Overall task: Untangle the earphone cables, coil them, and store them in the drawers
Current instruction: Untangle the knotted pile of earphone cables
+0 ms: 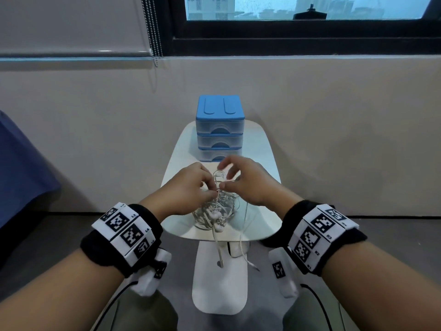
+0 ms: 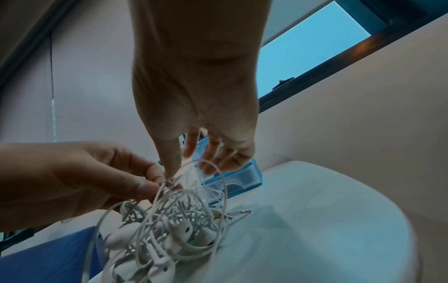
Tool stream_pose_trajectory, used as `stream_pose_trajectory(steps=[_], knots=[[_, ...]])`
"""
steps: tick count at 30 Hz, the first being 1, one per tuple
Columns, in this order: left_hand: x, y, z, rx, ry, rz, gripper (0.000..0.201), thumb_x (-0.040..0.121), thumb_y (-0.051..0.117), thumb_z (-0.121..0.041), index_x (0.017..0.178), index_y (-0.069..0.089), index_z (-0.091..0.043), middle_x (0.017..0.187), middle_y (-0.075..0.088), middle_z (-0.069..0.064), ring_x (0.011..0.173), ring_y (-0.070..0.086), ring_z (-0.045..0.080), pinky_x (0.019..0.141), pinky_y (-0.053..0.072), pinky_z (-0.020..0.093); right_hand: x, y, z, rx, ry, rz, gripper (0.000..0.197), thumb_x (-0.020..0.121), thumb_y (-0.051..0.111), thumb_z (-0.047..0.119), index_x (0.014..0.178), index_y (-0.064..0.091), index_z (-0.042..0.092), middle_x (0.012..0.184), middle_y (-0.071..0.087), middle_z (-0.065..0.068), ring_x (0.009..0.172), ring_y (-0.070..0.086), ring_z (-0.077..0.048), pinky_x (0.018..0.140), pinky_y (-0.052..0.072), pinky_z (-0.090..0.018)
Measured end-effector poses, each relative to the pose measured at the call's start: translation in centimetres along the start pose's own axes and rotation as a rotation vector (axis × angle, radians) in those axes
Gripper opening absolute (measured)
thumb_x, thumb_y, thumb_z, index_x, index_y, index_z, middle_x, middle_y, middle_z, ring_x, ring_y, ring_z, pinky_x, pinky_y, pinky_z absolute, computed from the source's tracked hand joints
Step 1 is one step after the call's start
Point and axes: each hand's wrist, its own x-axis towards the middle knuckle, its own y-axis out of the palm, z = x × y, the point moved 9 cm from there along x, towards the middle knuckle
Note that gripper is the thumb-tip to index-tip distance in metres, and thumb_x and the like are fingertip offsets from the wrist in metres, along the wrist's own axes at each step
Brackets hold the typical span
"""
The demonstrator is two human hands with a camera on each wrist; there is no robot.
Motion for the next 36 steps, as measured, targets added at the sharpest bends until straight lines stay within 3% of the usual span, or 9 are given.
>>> stream_pose_trajectory(steps=[3,8,12,17,20,24,28,31,36], knots=[[0.0,-0.4,0.4,-0.058,-0.063,-0.018,0.015,0.090,0.077,-0.028,0.077,0.070,-0.029,0.108,0.059,-0.007,0.092,0.063,0.013,0.083,0.049,0.030,-0.5,-1.1,0.6,0.014,-0.060,-0.128,0.039,0.083,0.077,0.013,0.107,0.052,0.031,0.106,0.053,0.007,0.083,0.050,-0.004,0.070,0.042,-0.021],[-0.4,-0.4,0.4,-0.149,-0.103,-0.038,0.010,0.093,0.073,-0.025,0.084,0.070,-0.023,0.101,0.061,-0.007,0.079,0.057,0.005,0.067,0.040,0.023,-1.4,0.6,-0.4,0.095,-0.040,-0.043,0.008,0.083,0.076,0.016,0.078,0.072,0.022,0.058,0.053,0.012,0.053,0.044,-0.003,0.055,0.038,-0.020],[-0.4,0.1,0.8,-0.434,-0.187,-0.065,0.013,0.096,0.070,-0.018,0.085,0.069,-0.012,0.084,0.069,-0.001,0.071,0.057,0.012,0.065,0.044,0.024,-1.4,1.6,-0.8,0.128,-0.014,-0.060,0.011,0.086,0.080,0.024,0.079,0.077,0.016,0.065,0.059,0.003,0.057,0.047,-0.006,0.054,0.038,-0.016],[-0.7,0.0,1.0,-0.690,-0.245,-0.087,0.008,0.097,0.068,-0.014,0.093,0.069,-0.007,0.077,0.070,0.002,0.067,0.057,0.016,0.059,0.045,0.024,-0.9,1.4,-0.8,0.550,0.109,-0.071,0.020,0.083,0.068,0.005,0.064,0.062,0.010,0.059,0.052,0.001,0.058,0.046,-0.009,0.059,0.036,-0.025],[-0.9,-0.3,1.4,-0.684,-0.249,-0.130,0.009,0.097,0.069,-0.015,0.091,0.068,-0.009,0.081,0.072,0.002,0.058,0.056,0.009,0.053,0.043,0.019,-0.8,1.6,-0.3,0.812,0.140,-0.037,0.013,0.072,0.065,0.018,0.063,0.056,0.016,0.062,0.046,0.000,0.061,0.040,-0.013,0.061,0.031,-0.031],[-1.1,-0.9,1.1,-0.669,-0.160,-0.157,0.002,0.097,0.069,-0.011,0.096,0.067,-0.012,0.081,0.070,0.000,0.058,0.058,0.007,0.055,0.044,0.019,-1.0,1.8,0.7,0.809,0.089,0.031,0.036,0.091,0.066,0.015,0.056,0.060,0.020,0.061,0.050,0.000,0.061,0.046,-0.013,0.061,0.033,-0.029],[-1.3,-0.6,-0.4,-0.635,-0.017,-0.058,0.024,0.097,0.068,-0.013,0.114,0.070,-0.030,0.093,0.065,0.003,0.070,0.059,0.008,0.062,0.046,0.015,-0.6,1.5,1.0,0.732,0.075,0.065,0.023,0.101,0.056,0.010,0.089,0.072,-0.001,0.050,0.044,0.004,0.051,0.037,-0.010,0.058,0.031,-0.026],[-1.1,-0.7,-0.2,-0.592,0.022,-0.049,0.013,0.100,0.067,-0.023,0.106,0.075,-0.032,0.098,0.070,0.009,0.071,0.057,0.010,0.069,0.050,0.025,-0.7,1.4,1.8,0.738,0.026,0.130,0.022,0.102,0.052,0.008,0.107,0.070,-0.004,0.056,0.044,0.001,0.055,0.038,-0.010,0.059,0.031,-0.024],[-0.7,0.2,1.7,-0.514,-0.088,-0.059,0.015,0.101,0.065,-0.025,0.094,0.078,-0.024,0.082,0.067,-0.003,0.066,0.053,0.010,0.070,0.048,0.034,-1.9,-0.5,5.0,1.041,-0.084,0.247,0.009,0.077,0.054,0.021,0.075,0.060,0.015,0.074,0.052,-0.003,0.075,0.048,-0.015,0.070,0.030,-0.035]])
